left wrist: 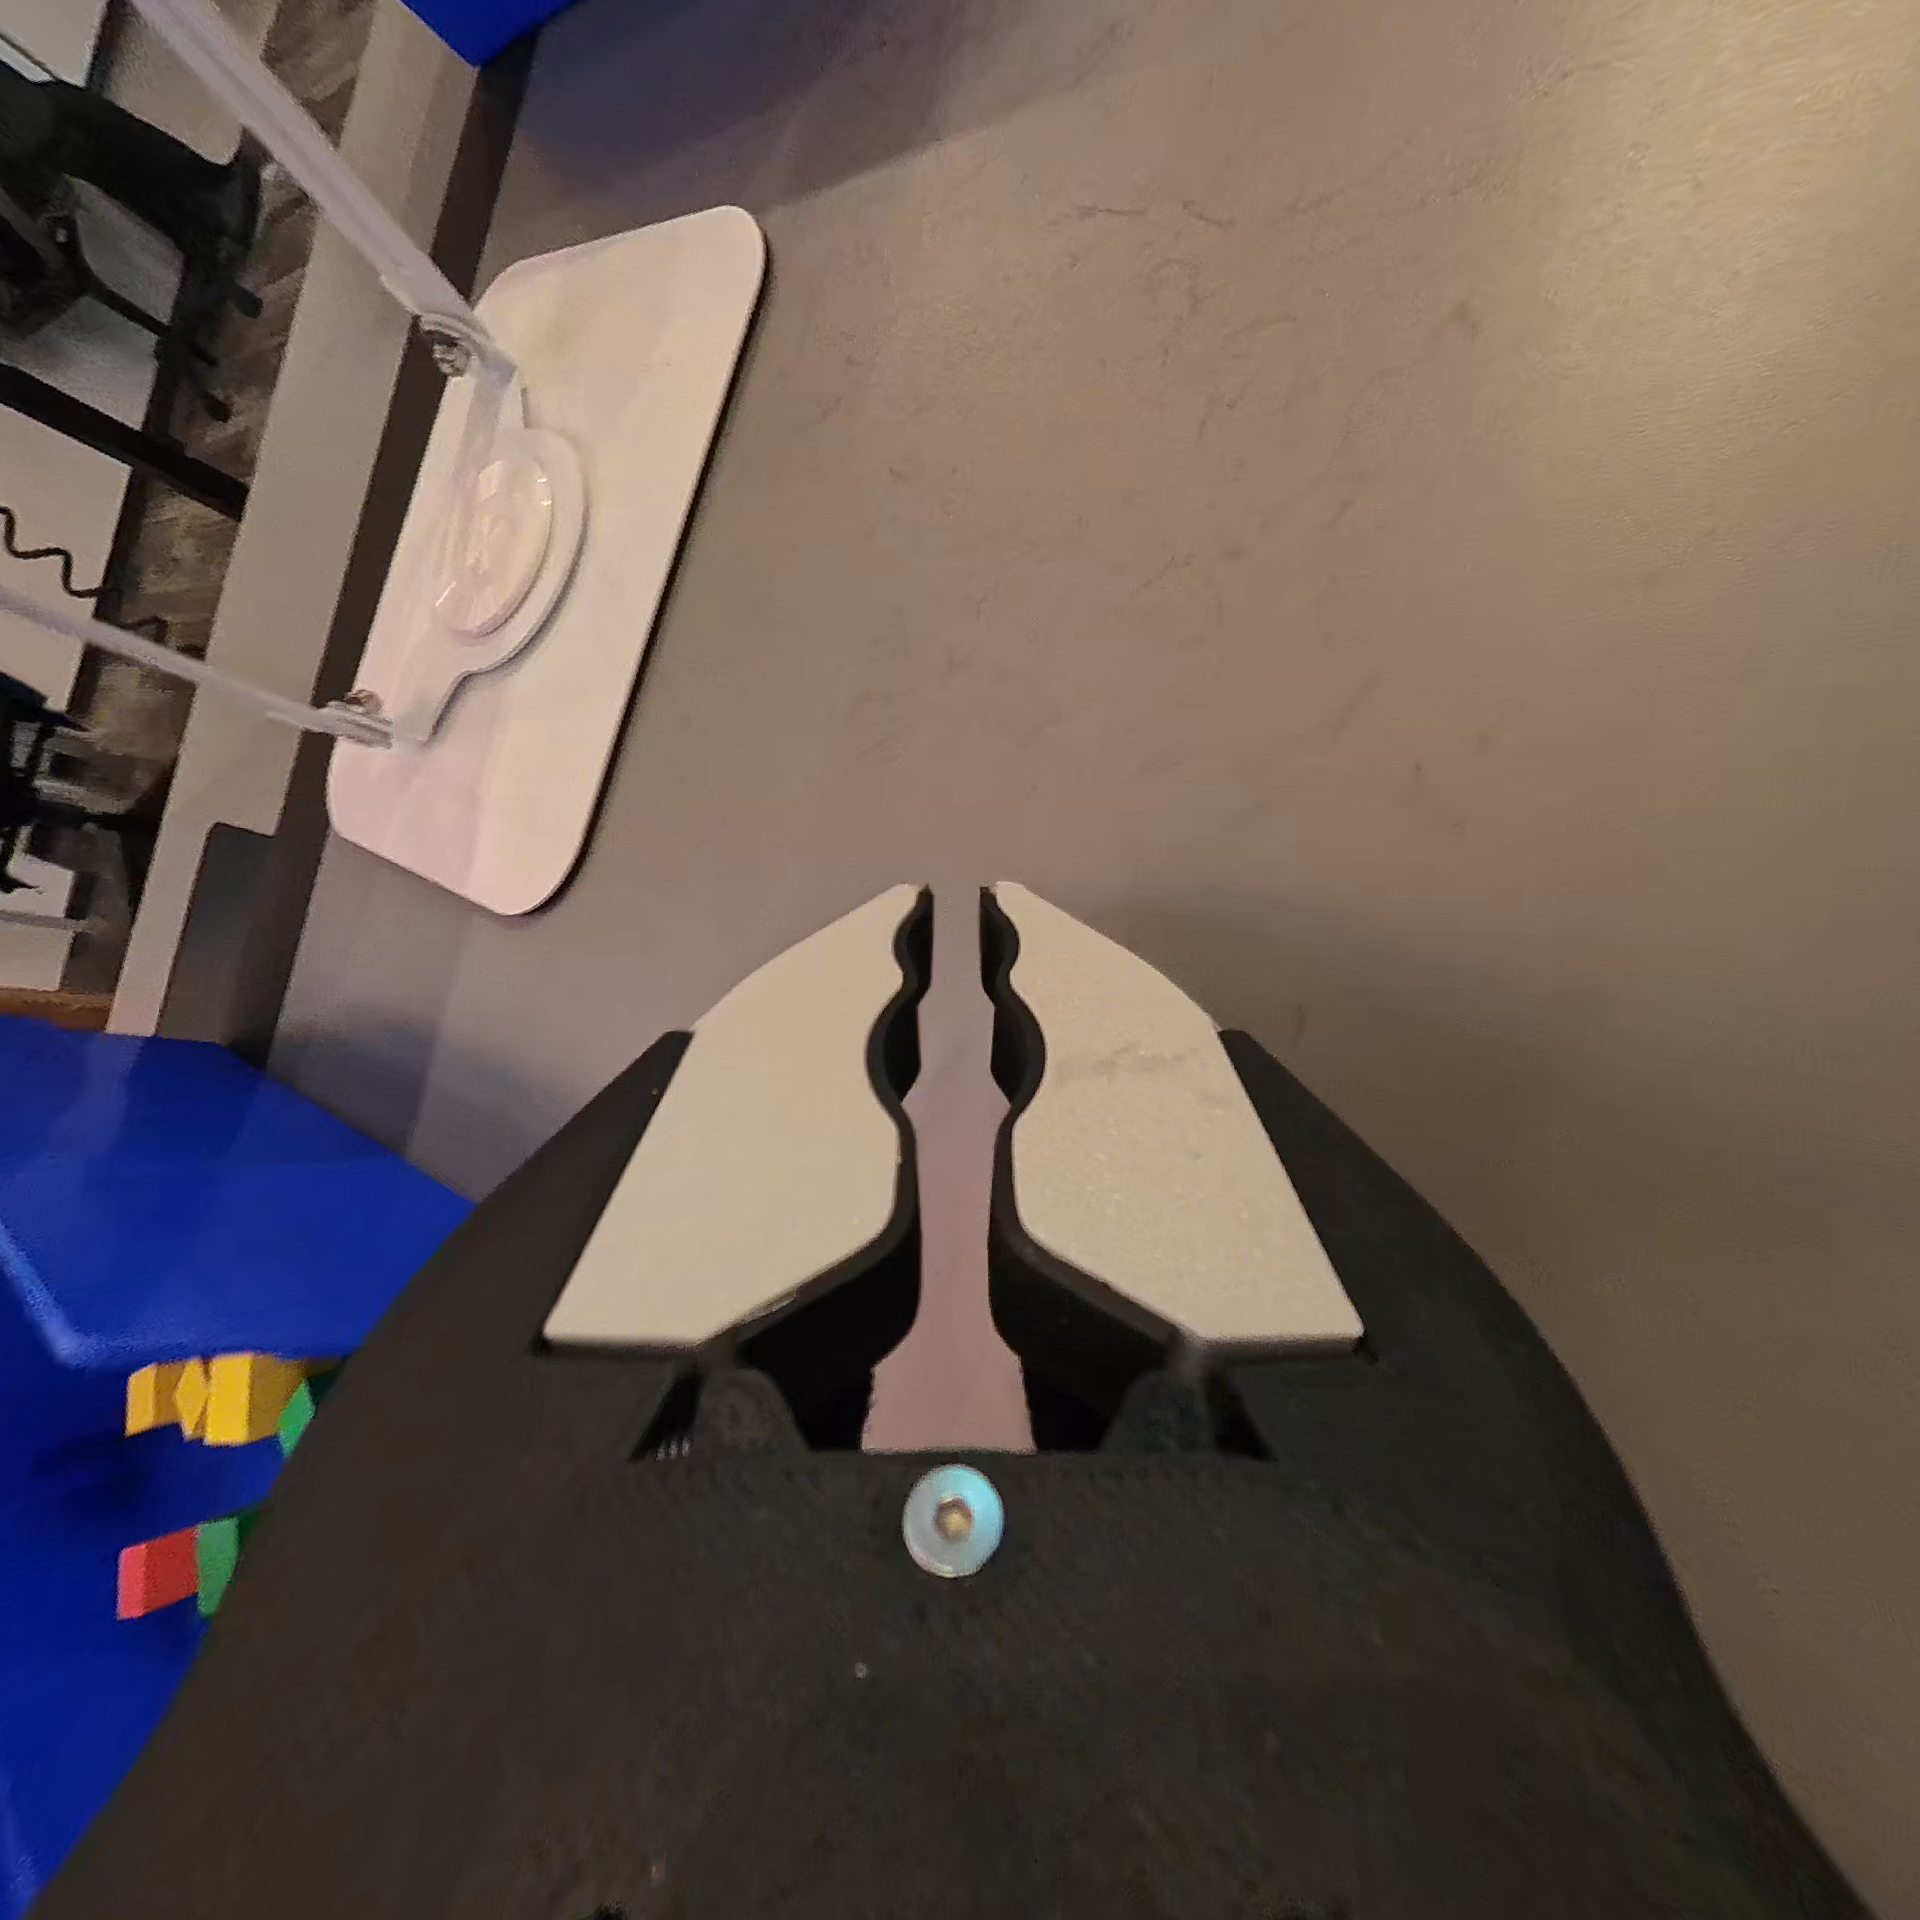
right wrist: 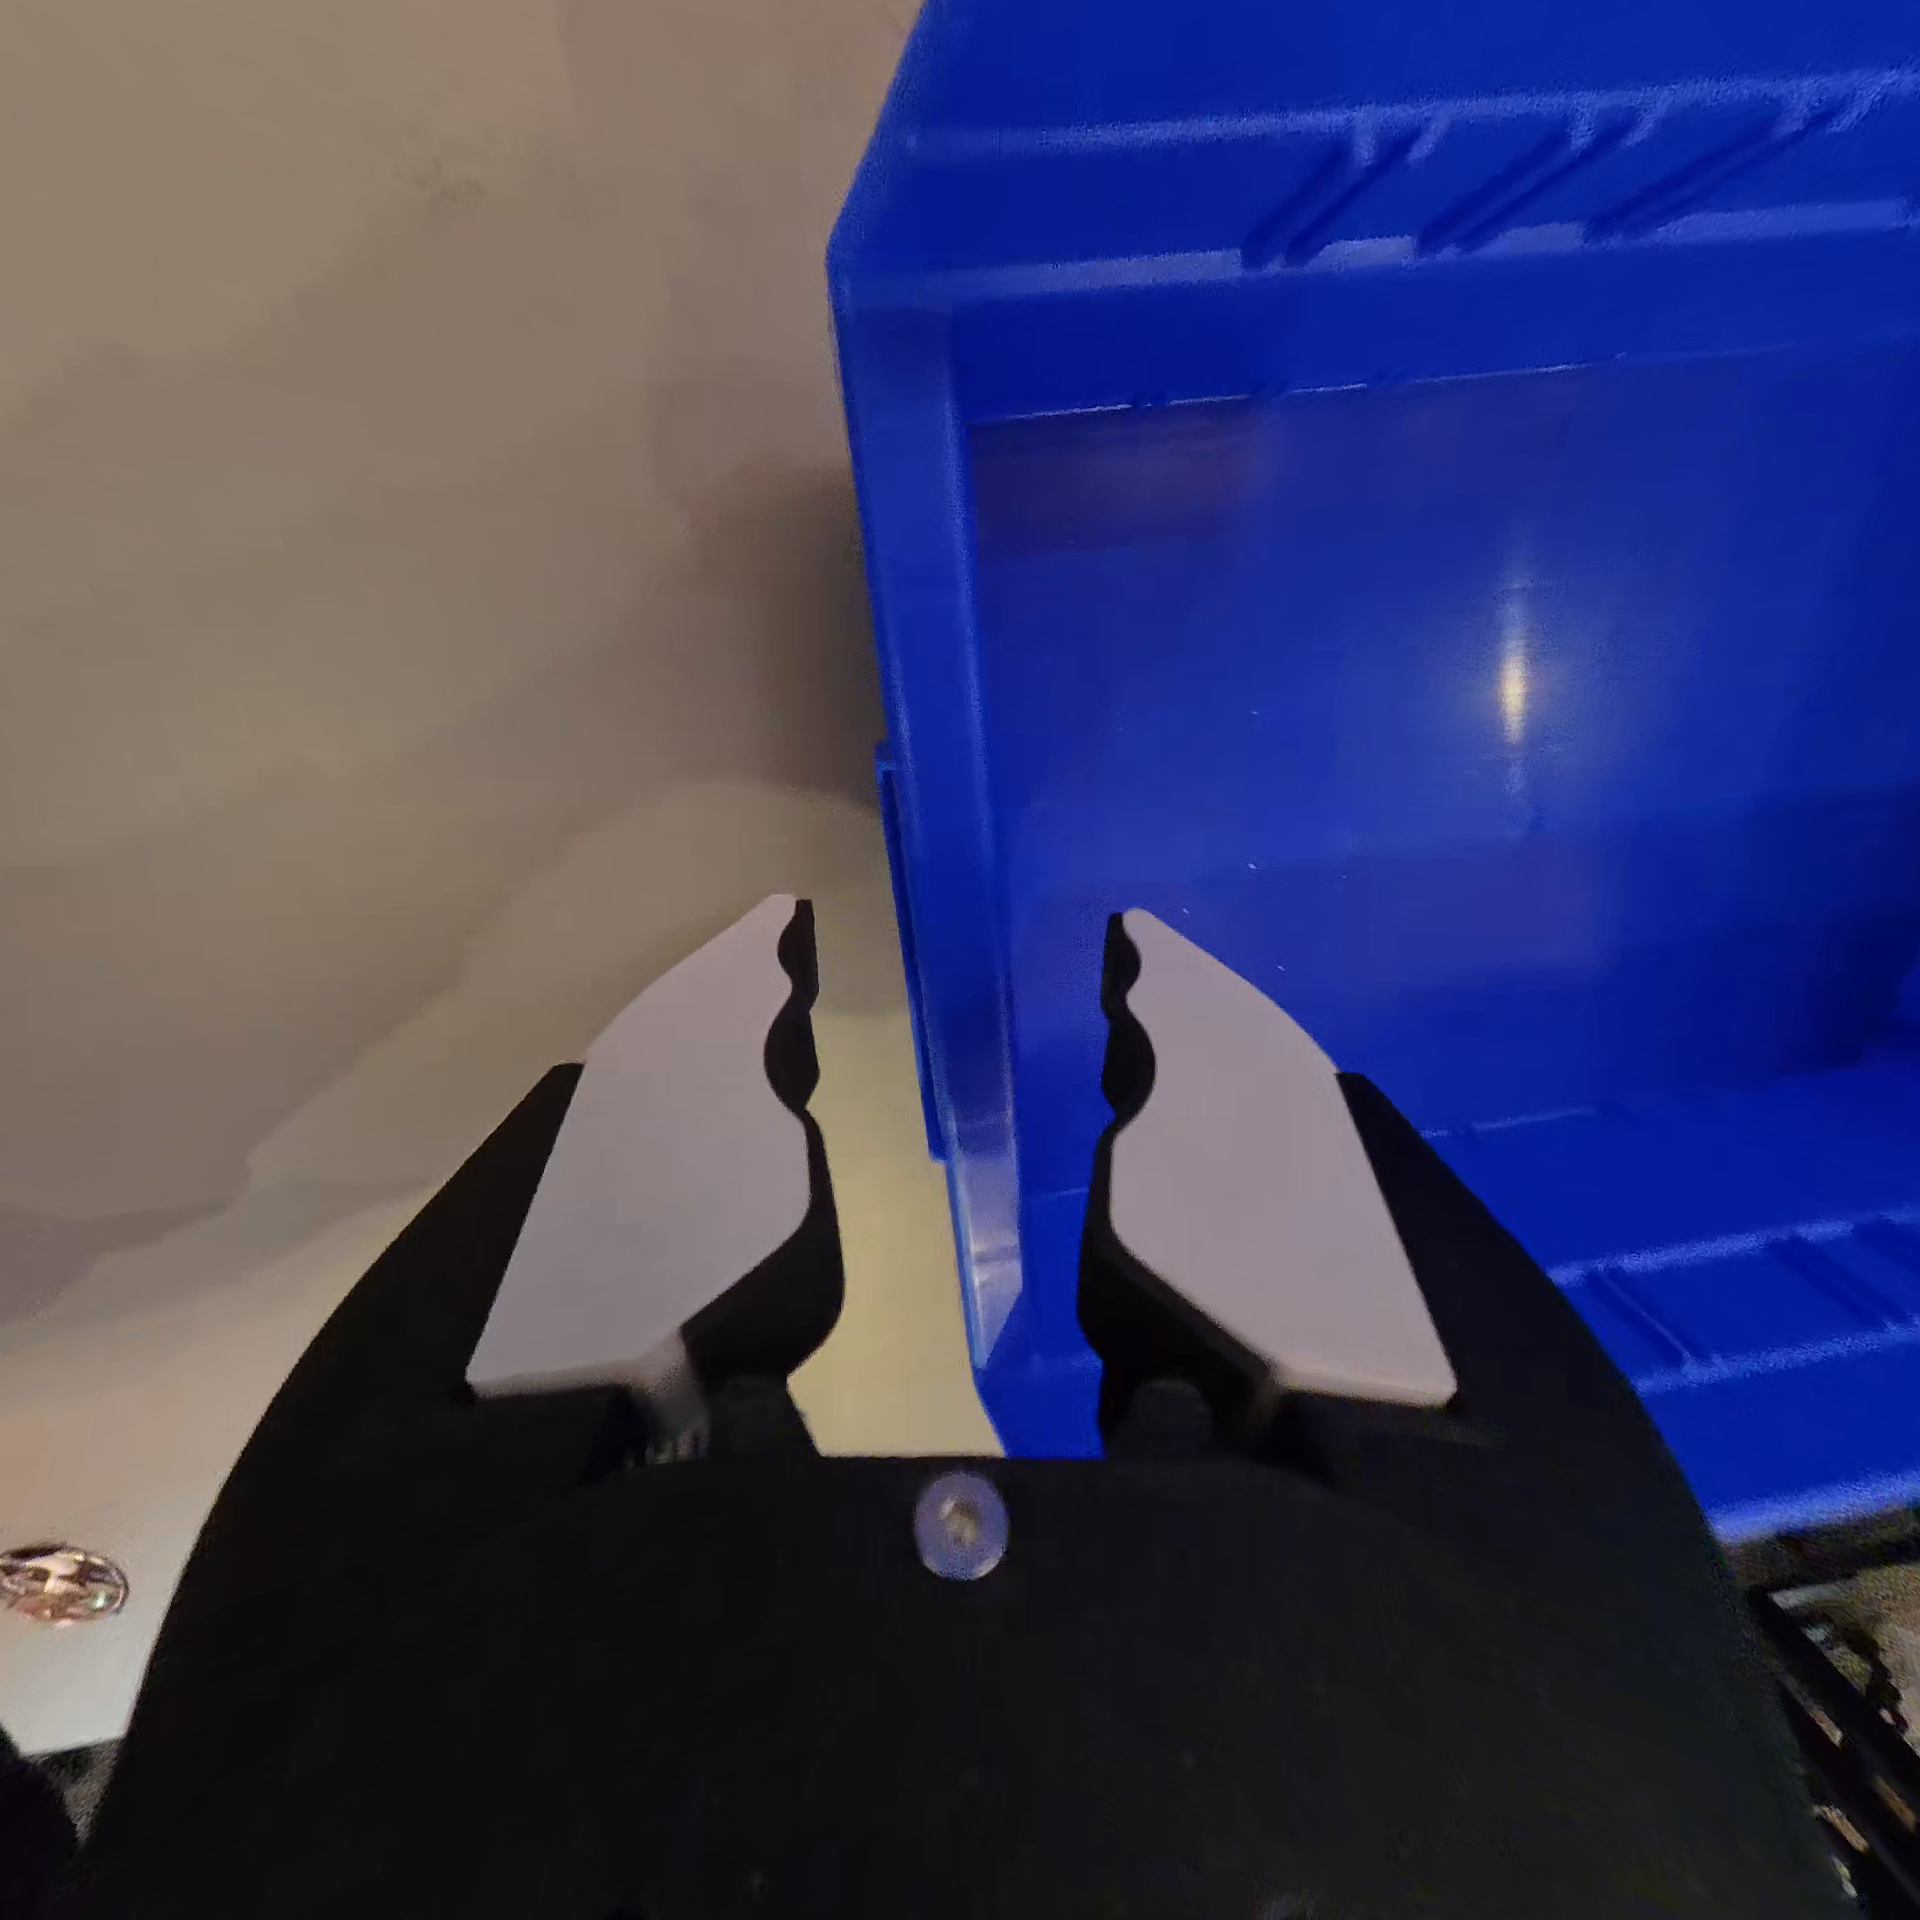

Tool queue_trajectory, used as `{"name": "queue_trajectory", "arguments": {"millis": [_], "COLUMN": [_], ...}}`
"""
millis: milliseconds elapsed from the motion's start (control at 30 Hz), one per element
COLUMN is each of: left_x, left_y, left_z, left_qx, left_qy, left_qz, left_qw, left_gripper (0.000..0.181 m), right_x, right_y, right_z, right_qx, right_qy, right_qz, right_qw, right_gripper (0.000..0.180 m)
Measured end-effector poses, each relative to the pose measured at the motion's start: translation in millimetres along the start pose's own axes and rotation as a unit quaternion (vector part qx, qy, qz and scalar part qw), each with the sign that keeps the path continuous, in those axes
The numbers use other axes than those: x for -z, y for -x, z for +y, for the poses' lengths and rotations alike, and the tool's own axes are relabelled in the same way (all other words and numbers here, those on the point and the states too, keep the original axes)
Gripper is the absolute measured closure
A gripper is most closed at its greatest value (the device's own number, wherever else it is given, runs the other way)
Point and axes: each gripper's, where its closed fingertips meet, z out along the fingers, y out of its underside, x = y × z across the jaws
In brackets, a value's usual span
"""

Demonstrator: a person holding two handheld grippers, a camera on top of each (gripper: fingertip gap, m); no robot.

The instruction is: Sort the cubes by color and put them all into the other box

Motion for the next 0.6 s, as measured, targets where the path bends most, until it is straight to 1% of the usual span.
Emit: {"name": "queue_trajectory", "arguments": {"millis": [67, 200, 367, 467, 500, 600], "left_x": [8, 36, 79, 91, 92, 87], "left_y": [8, 43, 97, 113, 118, 120], "left_z": [2, 20, 67, 96, 106, 135], "left_qx": [0.008, 0.03, 0.049, 0.059, 0.056, 0.056], "left_qy": [-0.005, -0.001, 0.032, 0.046, 0.062, 0.111], "left_qz": [-0.016, -0.088, -0.189, -0.184, -0.179, -0.122], "left_qw": [1.0, 0.996, 0.98, 0.98, 0.98, 0.985], "left_gripper": [0.167, 0.155, 0.143, 0.139, 0.134, 0.131], "right_x": [16, 48, 72, 71, 68, 53], "right_y": [-2, 8, 45, 72, 80, 99], "right_z": [-1, -6, -27, -50, -58, -82], "right_qx": [-0.005, -0.008, 0.01, 0.026, 0.032, 0.048], "right_qy": [-0.017, -0.056, -0.094, -0.123, -0.13, -0.134], "right_qz": [0.035, 0.094, 0.136, 0.13, 0.125, 0.11], "right_qw": [0.999, 0.994, 0.986, 0.983, 0.983, 0.984], "right_gripper": [0.123, 0.129, 0.137, 0.142, 0.142, 0.143]}}
